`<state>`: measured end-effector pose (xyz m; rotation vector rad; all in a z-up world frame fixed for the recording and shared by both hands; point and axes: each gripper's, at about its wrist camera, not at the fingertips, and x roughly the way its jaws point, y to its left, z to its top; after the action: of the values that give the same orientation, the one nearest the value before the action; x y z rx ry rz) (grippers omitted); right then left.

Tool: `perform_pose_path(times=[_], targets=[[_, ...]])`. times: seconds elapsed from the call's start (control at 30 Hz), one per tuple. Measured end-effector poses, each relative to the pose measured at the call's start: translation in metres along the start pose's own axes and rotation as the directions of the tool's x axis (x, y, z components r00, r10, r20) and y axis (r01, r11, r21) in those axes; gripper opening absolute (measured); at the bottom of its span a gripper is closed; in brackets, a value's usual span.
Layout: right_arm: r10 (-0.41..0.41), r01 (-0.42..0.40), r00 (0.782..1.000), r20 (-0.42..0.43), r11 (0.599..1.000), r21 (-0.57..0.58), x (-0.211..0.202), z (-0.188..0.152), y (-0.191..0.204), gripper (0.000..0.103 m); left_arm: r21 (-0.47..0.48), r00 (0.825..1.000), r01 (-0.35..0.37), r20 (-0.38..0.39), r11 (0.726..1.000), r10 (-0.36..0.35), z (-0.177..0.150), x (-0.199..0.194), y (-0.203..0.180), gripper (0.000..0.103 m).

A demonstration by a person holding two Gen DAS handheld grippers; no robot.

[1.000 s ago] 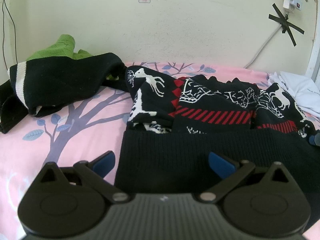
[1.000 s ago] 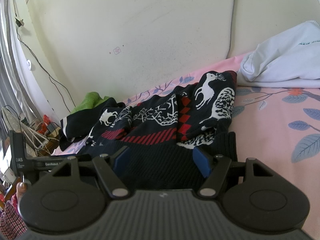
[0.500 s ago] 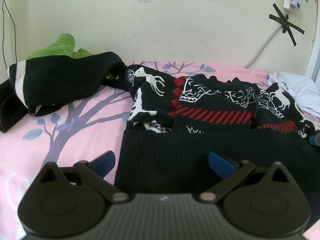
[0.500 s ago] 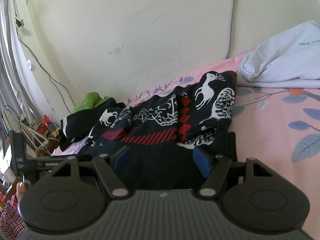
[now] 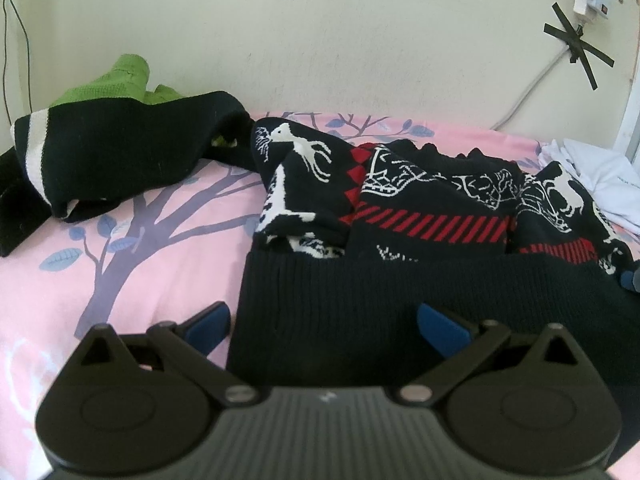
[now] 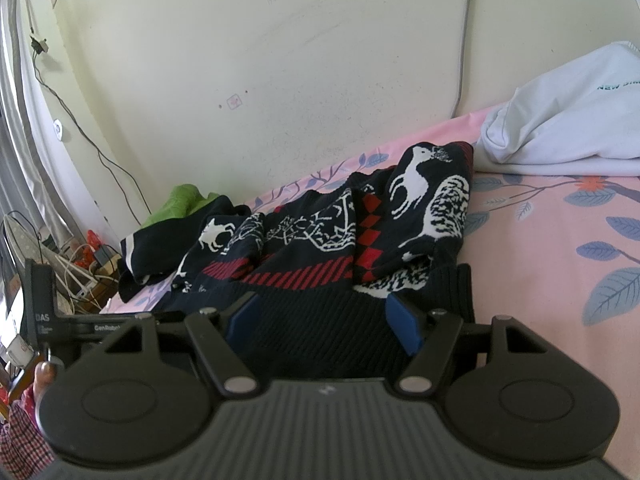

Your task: Fold small clothes

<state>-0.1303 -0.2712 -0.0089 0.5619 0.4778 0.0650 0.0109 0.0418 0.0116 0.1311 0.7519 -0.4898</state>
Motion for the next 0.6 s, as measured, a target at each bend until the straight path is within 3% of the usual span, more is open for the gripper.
perform_pose_path(times=[0.6], targets=[[0.000, 0.000, 1.000, 0.001, 1.000, 0.001, -0.0007, 0.0000, 0.0002, 0.063, -0.006, 1.000, 0.006, -0.003, 1.000, -0.006, 0.0007, 0.0005, 0.0000, 0.103]])
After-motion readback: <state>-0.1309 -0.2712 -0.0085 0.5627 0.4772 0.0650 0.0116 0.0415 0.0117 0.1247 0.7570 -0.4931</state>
